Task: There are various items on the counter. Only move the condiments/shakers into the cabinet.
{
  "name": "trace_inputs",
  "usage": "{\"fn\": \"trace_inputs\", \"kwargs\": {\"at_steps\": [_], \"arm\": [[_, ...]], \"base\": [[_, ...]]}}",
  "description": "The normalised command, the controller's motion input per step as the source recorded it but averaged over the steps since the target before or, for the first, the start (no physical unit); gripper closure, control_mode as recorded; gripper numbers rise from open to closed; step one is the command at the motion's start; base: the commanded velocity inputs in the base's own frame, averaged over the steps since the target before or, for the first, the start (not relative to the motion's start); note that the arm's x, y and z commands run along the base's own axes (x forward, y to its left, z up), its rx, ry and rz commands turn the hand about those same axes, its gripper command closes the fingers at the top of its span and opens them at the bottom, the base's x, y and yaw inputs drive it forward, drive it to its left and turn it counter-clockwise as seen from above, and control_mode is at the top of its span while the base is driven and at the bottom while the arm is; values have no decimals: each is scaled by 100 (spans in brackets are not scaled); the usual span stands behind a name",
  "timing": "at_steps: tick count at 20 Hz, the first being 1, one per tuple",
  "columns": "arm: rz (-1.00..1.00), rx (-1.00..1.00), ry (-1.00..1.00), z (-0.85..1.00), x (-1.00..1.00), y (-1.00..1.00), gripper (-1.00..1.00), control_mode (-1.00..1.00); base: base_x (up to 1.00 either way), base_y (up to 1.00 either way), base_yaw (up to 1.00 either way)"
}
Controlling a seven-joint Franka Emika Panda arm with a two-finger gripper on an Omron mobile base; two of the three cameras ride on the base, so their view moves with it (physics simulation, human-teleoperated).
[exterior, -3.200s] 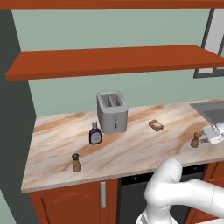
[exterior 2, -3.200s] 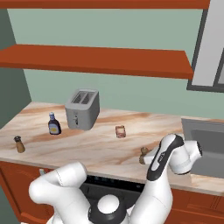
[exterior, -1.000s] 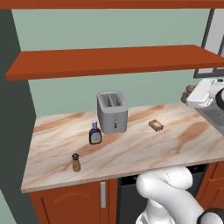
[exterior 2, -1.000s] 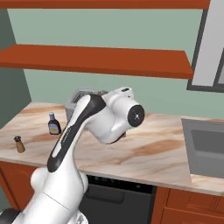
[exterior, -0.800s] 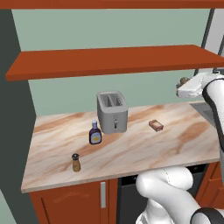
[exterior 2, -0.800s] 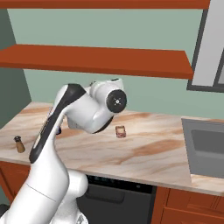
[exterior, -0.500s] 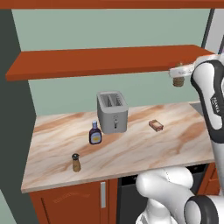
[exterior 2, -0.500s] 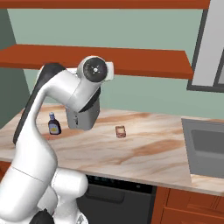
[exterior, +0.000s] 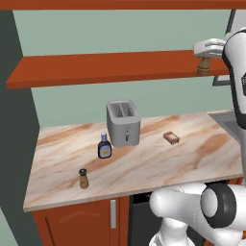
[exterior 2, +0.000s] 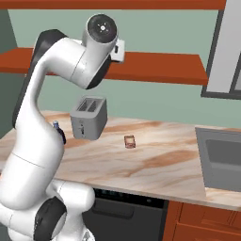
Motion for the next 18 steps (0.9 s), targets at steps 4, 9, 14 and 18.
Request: {"fn": "trace_inputs", "kwargs": {"at_steps": [4, 9, 14, 18], "arm": [[0, -1, -40, -17, -12, -2, 100, -100], [0, 0, 1, 0, 19, 0, 100, -100], [0, 4, 15, 2, 49, 0, 100, -100], [0, 2, 15, 0, 58, 0, 100, -100]], "base": [[0, 0, 0], [0, 0, 0], [0, 0, 0], [0, 0, 0]]}}
